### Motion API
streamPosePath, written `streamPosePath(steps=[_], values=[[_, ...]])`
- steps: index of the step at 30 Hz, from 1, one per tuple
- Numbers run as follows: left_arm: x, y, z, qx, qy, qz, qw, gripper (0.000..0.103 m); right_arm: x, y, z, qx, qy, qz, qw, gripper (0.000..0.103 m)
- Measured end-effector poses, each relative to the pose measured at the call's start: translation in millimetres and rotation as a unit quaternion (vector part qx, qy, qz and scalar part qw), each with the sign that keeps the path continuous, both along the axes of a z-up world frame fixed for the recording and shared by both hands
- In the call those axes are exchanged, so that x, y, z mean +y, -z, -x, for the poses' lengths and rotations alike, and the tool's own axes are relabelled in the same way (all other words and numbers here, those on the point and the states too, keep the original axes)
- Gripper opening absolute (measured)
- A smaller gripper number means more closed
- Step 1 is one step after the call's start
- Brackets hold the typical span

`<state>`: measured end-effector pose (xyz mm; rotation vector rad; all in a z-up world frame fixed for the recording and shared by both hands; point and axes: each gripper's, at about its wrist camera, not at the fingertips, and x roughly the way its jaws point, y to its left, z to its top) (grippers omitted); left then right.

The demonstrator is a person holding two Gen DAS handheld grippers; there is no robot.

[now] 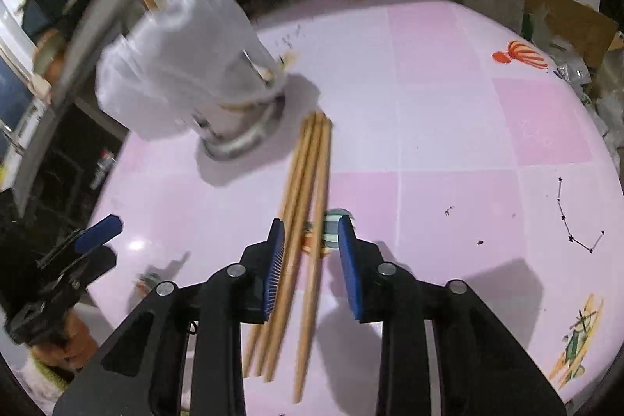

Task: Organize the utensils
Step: 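Close the right tool on a wooden chopstick lying on the table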

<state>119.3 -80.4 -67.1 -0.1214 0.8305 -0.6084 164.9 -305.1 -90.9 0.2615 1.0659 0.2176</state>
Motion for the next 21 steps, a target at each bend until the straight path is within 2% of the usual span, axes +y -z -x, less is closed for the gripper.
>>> streamPosePath(steps=[6,10,17,21], values=[[-11,9,3,0.007,0.009,-0.021,0.9997,0.053,18,13,-13,0.007,-0.025,0.048,0.999,0.024],[-18,10,4,0.007,0.015,-0.032,0.9994,0.052,23,21,-16,0.015,-0.033,0.067,0.997,0.016],[-28,13,-6,0.014,0.022,-0.041,0.9988,0.053,17,27,-14,0.015,-0.022,0.069,0.997,0.01],[-46,17,-13,0.014,0.036,-0.052,0.9979,0.052,2,29,-3,0.013,-0.005,0.054,0.998,0.008]])
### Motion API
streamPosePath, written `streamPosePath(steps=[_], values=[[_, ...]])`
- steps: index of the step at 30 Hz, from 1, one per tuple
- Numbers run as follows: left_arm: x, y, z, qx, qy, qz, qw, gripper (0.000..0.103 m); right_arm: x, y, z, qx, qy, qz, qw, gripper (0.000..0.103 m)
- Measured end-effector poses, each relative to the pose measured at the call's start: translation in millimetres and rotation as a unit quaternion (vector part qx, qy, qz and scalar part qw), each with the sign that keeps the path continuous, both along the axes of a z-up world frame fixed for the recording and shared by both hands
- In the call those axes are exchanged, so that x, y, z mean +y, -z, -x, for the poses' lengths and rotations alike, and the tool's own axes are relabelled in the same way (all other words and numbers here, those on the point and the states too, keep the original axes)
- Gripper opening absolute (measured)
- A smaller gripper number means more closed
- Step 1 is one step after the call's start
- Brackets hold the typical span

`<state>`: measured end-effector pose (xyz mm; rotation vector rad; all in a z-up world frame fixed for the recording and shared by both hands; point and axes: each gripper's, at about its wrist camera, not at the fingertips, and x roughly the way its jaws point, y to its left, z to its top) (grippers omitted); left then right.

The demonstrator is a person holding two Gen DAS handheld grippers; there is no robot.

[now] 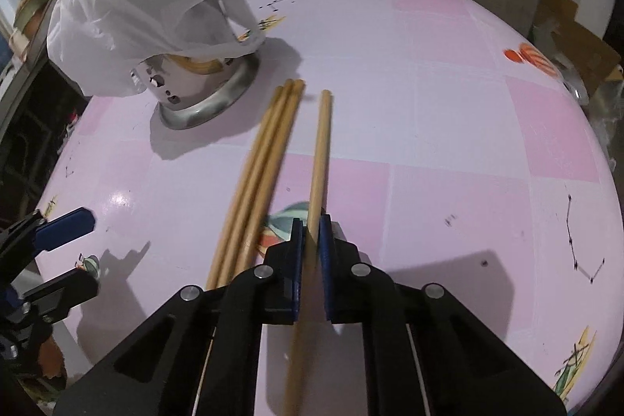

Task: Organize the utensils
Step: 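Close the right tool on a wooden chopstick lying on the table, then close the left tool on another chopstick while the right tool holds its chopstick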

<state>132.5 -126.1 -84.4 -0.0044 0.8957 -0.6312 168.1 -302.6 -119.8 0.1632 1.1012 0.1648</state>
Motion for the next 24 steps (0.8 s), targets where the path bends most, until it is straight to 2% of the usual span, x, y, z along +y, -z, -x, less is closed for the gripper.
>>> streamPosePath(steps=[4,8,12,24], values=[[-19,7,-8,0.01,0.015,-0.006,0.9998,0.052,-7,1,9,-0.004,0.009,-0.012,1.0,0.008],[-36,15,-14,0.015,0.021,-0.029,0.9992,0.043,-13,1,13,-0.008,0.015,-0.025,1.0,0.008],[-44,23,-15,0.022,0.019,-0.05,0.9984,0.04,-16,2,13,-0.013,0.015,-0.036,0.999,0.008],[-60,39,-18,0.026,0.005,-0.108,0.9938,0.038,-24,5,16,-0.02,0.01,-0.068,0.997,0.008]])
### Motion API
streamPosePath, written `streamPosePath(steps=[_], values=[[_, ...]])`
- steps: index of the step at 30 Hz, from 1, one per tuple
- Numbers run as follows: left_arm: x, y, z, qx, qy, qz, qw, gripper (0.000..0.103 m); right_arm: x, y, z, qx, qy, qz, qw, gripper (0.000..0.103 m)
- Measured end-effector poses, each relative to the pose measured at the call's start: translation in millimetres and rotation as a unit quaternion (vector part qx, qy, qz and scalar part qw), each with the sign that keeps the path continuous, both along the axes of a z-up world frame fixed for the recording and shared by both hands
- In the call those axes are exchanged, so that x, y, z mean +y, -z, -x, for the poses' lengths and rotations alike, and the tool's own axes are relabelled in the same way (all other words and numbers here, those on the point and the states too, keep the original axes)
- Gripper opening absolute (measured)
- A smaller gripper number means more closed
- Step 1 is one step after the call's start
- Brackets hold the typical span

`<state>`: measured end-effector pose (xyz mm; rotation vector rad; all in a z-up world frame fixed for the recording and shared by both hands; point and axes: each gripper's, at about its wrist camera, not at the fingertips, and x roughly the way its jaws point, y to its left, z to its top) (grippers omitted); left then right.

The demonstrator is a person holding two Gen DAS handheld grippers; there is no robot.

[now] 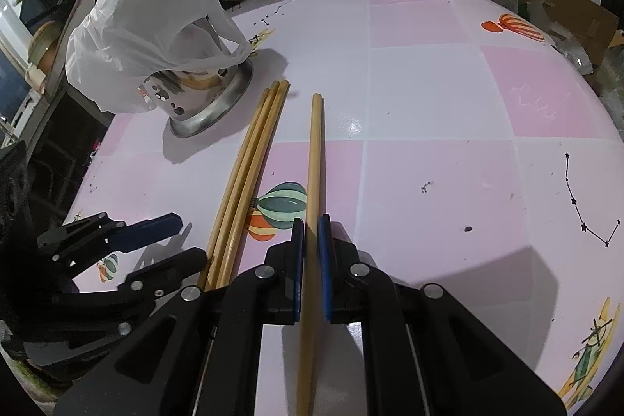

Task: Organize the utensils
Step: 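Close the left tool on another chopstick while the right tool holds its chopstick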

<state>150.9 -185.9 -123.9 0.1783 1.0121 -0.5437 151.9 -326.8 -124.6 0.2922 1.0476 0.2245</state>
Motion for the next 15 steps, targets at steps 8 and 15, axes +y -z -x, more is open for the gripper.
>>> streamPosePath(steps=[8,15], values=[[-3.8,2.2,-3.2,-0.007,-0.008,-0.031,0.9995,0.037,-3.3,1.4,0.8,-0.004,-0.001,-0.012,1.0,0.008],[-4.7,3.1,-5.1,-0.018,-0.01,-0.055,0.9983,0.021,-3.1,1.4,0.5,-0.003,-0.001,-0.012,1.0,0.008]])
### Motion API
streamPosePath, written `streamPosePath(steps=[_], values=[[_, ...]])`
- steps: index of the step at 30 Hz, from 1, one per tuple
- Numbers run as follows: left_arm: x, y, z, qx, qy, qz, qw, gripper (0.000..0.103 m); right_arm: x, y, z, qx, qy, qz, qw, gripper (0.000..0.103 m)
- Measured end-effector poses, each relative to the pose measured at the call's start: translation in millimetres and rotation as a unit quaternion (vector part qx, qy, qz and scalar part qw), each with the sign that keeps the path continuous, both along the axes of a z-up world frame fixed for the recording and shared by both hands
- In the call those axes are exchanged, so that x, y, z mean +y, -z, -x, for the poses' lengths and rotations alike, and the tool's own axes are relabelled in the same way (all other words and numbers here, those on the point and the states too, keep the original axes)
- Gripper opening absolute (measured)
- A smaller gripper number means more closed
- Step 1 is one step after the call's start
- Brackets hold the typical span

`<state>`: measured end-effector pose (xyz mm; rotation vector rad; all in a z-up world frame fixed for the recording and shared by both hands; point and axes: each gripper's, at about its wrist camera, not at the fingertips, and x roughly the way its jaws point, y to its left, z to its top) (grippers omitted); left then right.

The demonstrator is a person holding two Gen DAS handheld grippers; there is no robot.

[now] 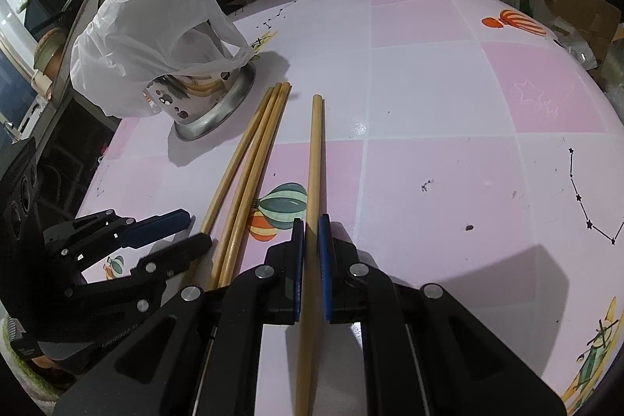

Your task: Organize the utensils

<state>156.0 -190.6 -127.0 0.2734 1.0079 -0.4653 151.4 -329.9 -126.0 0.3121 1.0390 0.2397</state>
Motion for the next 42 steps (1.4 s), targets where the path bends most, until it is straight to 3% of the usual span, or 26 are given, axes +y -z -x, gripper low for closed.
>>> streamPosePath(steps=[3,27,42], values=[[5,0,0,0.001,0.0,0.004,1.0,0.007,0,0,0,0.0,0.001,-0.002,1.0,0.008],[71,-2,36,0.051,-0.067,0.039,0.9957,0.006,0,1,2,0.005,0.005,-0.001,1.0,0.008],[82,-1,45,0.091,-0.079,0.077,0.9897,0.006,1,0,7,0.017,0.007,-0.007,1.0,0.008]])
